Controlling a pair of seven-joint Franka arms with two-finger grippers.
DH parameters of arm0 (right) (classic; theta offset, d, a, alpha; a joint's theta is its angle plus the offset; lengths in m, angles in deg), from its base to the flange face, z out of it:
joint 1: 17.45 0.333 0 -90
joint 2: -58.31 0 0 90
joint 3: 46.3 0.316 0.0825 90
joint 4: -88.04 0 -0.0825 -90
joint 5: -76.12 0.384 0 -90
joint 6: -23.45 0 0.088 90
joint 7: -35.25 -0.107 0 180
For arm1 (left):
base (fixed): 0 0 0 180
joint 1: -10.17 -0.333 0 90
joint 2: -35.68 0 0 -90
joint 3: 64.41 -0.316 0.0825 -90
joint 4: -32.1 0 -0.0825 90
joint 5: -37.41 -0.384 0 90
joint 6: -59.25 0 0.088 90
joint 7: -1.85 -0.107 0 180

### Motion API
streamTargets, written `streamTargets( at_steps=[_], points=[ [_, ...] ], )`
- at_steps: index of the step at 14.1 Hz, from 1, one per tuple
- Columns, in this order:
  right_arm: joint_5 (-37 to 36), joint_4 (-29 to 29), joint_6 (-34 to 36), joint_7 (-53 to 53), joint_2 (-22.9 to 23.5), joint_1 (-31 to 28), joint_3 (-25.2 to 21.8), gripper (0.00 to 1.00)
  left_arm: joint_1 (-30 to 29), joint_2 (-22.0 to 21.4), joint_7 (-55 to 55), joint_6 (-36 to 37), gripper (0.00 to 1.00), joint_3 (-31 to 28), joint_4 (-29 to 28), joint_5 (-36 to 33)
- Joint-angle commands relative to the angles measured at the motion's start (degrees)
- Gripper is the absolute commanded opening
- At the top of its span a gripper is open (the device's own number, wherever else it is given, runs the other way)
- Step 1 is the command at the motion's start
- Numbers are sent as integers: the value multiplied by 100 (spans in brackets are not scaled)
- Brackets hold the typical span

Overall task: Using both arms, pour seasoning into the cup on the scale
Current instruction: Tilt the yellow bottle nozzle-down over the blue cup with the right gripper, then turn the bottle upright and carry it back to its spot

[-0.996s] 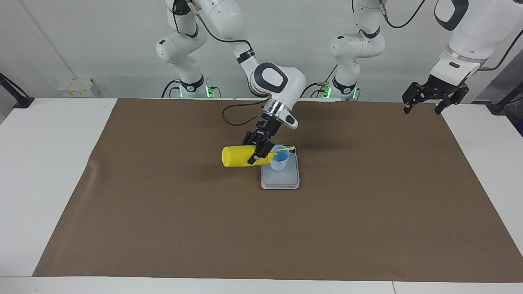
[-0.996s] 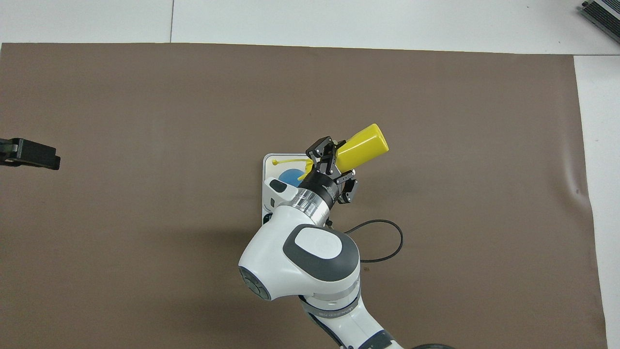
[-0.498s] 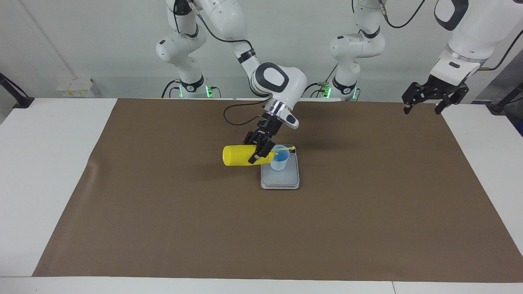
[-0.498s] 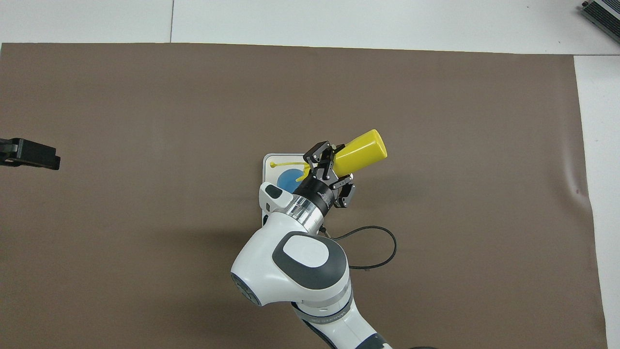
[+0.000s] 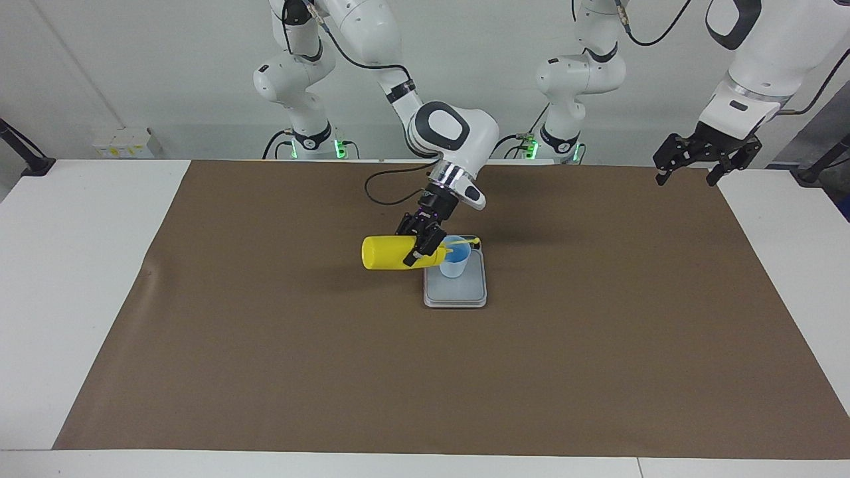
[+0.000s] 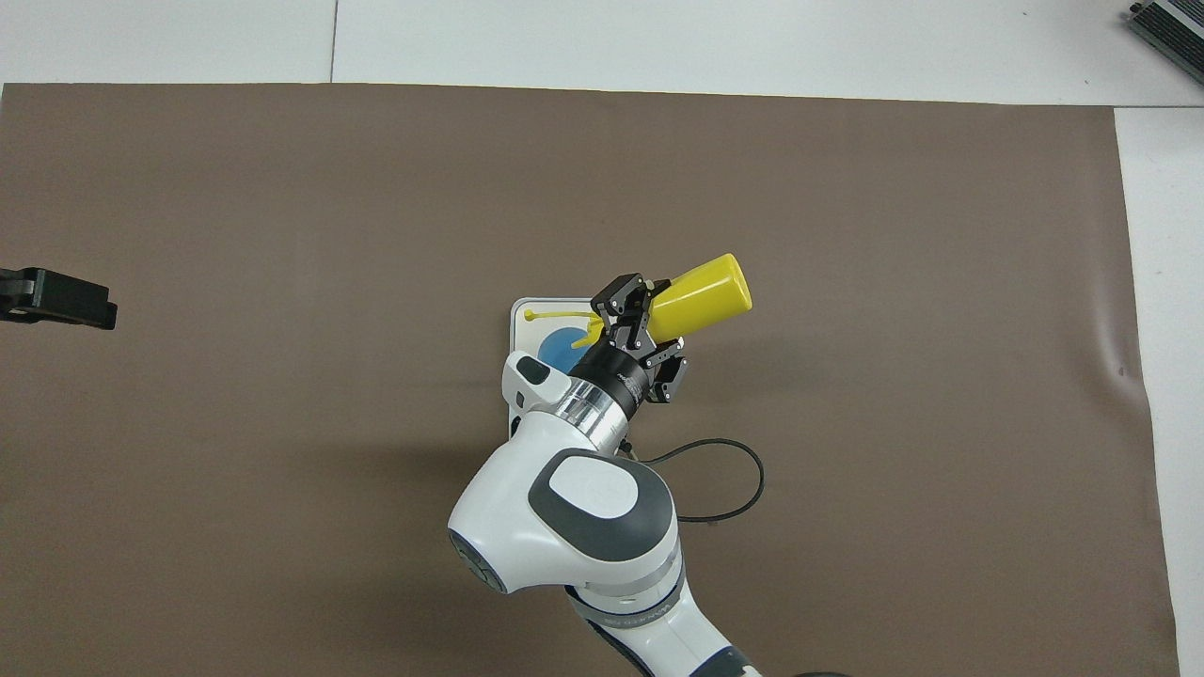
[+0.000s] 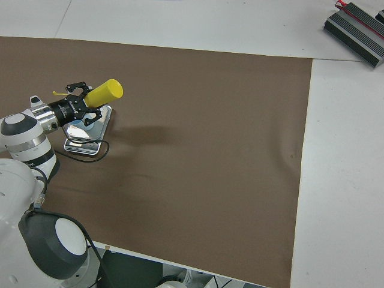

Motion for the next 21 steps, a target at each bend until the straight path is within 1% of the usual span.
streamTargets(
  at_steps=[1, 3, 4, 5, 7, 9, 12, 13, 17, 19, 20, 21],
  points=[
    [-131, 100, 32, -389, 66, -8, 12, 0, -53, -16, -16, 79, 100, 38, 3, -61],
    [-105, 100, 6, -635, 14, -69, 20, 0, -53, -16, -16, 87, 100, 38, 3, -61],
    [104, 100, -82, -793, -12, -78, 20, 0, -53, -16, -16, 87, 100, 47, 3, -61],
    [480, 100, -204, -1003, -108, -122, 12, 0, -53, -16, -16, 87, 100, 38, 3, -61],
    [948, 39, -468, -1076, -407, -376, 12, 0, -53, -16, -16, 87, 100, 38, 3, -61],
    [1798, 30, -548, -1294, -627, -491, 12, 0, -53, -16, -16, 87, 100, 38, 3, -61],
    [2188, -128, -575, -1663, -978, -657, 20, 0, -53, -16, -16, 96, 100, 38, 3, -61],
    [2520, -259, -705, -1725, -1171, -737, 12, 0, -53, -16, -25, 87, 100, 47, 3, -61],
    [3505, -1242, -1346, -1735, -2207, -1131, 12, 0, -53, -16, -16, 96, 100, 47, 3, -61],
    [3980, -1980, -2039, -1534, -2787, -1483, -6, 0, -53, -16, -16, 96, 100, 38, 3, -61],
    [4139, -2270, -2364, -1359, -2955, -1615, -23, 0, -53, -16, -16, 87, 100, 47, 3, -61],
    [4314, -2465, -2646, -1209, -3027, -1712, -58, 0, -53, -16, -16, 96, 100, 38, 3, -61]
  ],
)
